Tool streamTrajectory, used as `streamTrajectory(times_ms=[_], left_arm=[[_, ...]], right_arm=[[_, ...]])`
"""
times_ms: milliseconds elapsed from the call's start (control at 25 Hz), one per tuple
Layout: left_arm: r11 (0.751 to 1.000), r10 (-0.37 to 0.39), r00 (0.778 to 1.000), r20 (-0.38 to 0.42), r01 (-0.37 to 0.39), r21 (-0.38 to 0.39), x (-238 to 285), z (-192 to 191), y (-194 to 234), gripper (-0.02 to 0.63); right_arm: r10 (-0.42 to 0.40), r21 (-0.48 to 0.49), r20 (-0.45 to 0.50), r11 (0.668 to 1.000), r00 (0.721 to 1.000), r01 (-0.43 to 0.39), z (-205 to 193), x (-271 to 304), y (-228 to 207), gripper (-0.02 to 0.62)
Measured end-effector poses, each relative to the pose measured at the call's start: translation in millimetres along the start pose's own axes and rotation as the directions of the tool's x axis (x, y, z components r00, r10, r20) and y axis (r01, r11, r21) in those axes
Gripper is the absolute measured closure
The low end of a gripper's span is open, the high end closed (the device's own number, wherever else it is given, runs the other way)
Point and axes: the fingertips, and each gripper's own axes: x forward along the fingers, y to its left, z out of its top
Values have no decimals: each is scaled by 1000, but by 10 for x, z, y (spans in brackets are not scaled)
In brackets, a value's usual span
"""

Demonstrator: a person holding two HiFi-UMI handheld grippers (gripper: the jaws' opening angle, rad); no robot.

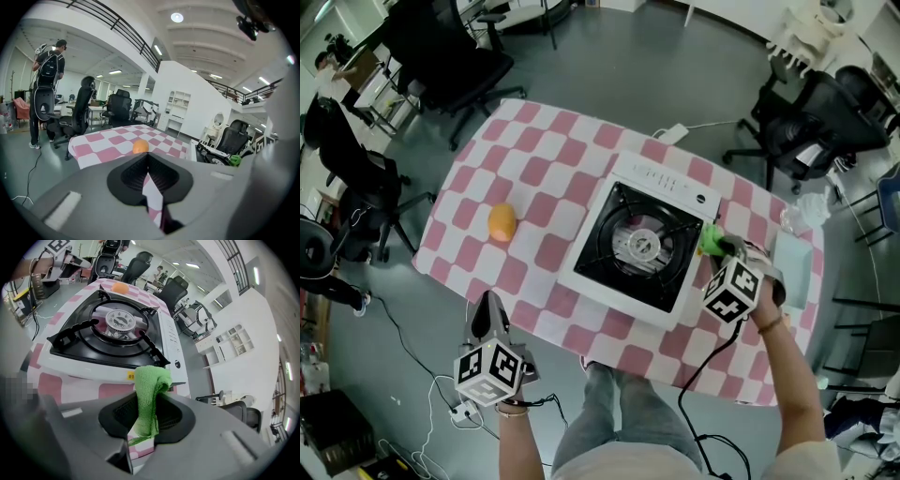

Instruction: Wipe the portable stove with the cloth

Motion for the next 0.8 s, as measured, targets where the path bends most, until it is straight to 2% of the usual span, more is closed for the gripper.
streamTrajectory(times_ms=[800], left_arm=[[1000, -21, 1000, -9, 21, -11, -144, -57, 85, 605]], right_arm=[[22, -23, -16, 999, 1000, -23, -1, -167, 302, 506]])
